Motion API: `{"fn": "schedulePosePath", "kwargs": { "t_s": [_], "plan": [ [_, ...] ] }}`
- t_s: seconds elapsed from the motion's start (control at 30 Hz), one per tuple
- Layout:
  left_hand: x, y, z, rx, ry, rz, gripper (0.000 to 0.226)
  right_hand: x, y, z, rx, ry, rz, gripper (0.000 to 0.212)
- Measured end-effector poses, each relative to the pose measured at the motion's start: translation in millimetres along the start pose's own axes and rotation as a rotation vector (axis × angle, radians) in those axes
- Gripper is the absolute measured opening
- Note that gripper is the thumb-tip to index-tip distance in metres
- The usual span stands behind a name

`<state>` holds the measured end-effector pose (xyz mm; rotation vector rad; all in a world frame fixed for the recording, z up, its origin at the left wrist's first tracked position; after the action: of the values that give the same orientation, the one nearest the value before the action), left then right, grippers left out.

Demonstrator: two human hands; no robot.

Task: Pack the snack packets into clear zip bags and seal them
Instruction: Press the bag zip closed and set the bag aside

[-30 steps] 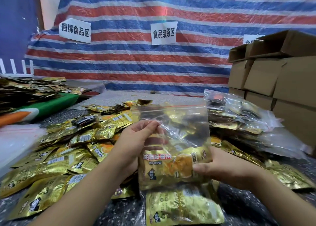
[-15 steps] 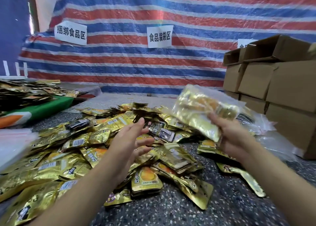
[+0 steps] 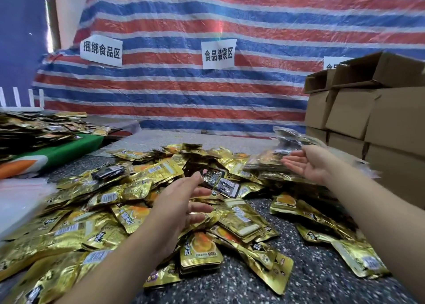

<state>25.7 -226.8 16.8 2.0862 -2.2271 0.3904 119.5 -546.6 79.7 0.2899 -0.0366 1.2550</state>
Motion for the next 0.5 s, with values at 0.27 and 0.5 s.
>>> {"fn": "schedulePosePath", "kwargs": {
  "t_s": [0.27,0.5],
  "plan": [
    [-1.3,-3.7,2.2,-0.003,-0.044,-0.022,0.029,23.2,39.4,-21.9,-0.184,0.253,-0.035,0.023],
    [-4.6,-0.7,-0.9,0.057,-0.085,-0.055,0.020,73.3,107.1,-66.1,-0.233,0.224,0.232,0.041]
  ]
}}
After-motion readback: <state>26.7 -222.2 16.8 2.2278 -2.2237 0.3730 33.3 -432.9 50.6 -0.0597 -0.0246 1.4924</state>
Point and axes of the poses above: each hand's wrist, its own y-axis away from the middle knuckle, its own x-axis out of the palm, z = x × y, the point moved 5 cm from there along -y, towards the middle knuckle, and after that the axes turned 3 degrees about x, right-handed, at the moved point
